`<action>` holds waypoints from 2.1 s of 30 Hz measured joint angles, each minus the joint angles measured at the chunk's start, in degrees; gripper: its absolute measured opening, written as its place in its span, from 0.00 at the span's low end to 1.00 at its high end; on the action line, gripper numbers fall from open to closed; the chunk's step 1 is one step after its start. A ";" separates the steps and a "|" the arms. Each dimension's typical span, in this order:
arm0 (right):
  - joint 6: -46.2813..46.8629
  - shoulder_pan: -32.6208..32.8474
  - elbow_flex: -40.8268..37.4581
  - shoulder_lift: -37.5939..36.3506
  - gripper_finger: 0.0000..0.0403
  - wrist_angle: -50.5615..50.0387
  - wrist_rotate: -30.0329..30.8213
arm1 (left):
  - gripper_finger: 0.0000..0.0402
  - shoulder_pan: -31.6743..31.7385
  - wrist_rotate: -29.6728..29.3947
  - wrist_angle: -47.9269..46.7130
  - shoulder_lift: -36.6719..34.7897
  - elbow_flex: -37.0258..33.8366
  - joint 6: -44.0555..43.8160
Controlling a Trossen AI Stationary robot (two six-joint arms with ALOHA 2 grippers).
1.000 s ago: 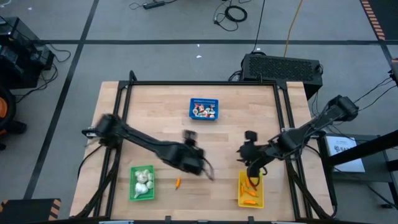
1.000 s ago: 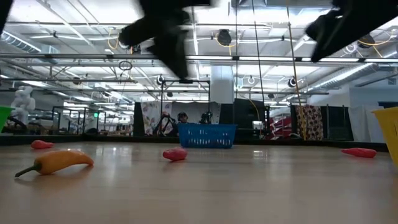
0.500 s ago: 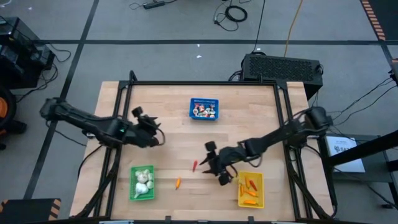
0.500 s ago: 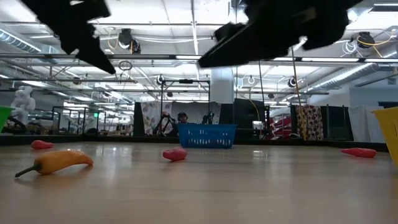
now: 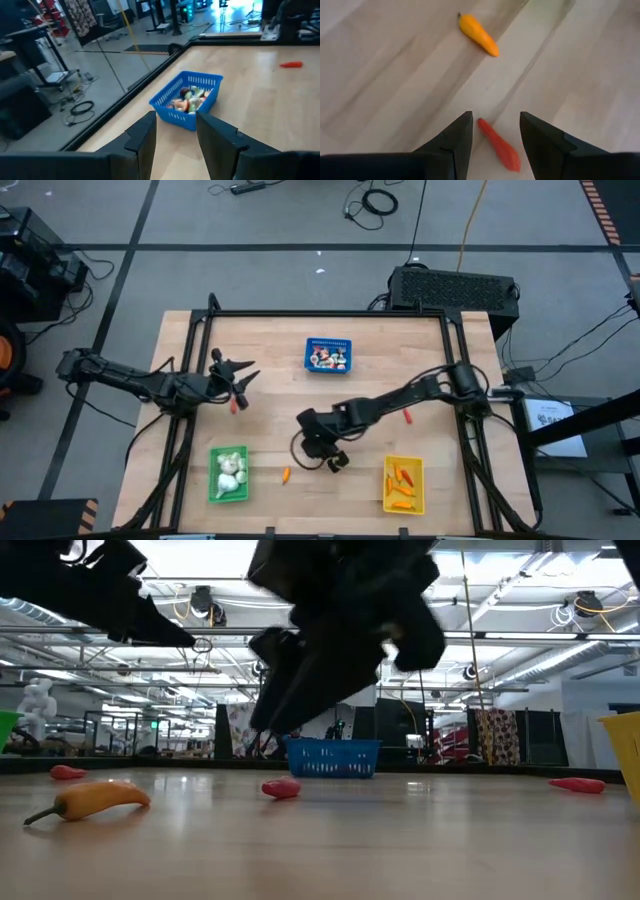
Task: Sort produce into baskets
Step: Put the orange chili pepper into the yellow bin
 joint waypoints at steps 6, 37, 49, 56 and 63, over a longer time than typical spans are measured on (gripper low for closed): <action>-2.79 -1.66 3.93 4.46 0.39 -2.71 -2.42 | 0.36 1.17 5.88 -0.61 -0.30 0.00 -0.04; -6.22 -3.25 6.13 6.07 0.02 -7.34 -1.35 | 0.36 1.17 7.15 -4.09 -0.12 -0.02 -1.07; 14.85 -2.44 28.21 5.72 0.06 -44.32 -2.02 | 0.36 1.17 7.12 -5.49 -0.12 -0.02 -1.04; 25.31 -0.64 34.39 5.72 0.05 -60.94 -2.42 | 0.36 1.17 7.12 -5.38 -0.12 -0.02 -1.11; 32.71 4.86 34.25 5.69 0.05 -70.48 -2.29 | 0.36 1.17 7.10 -5.31 -0.12 -0.02 -1.55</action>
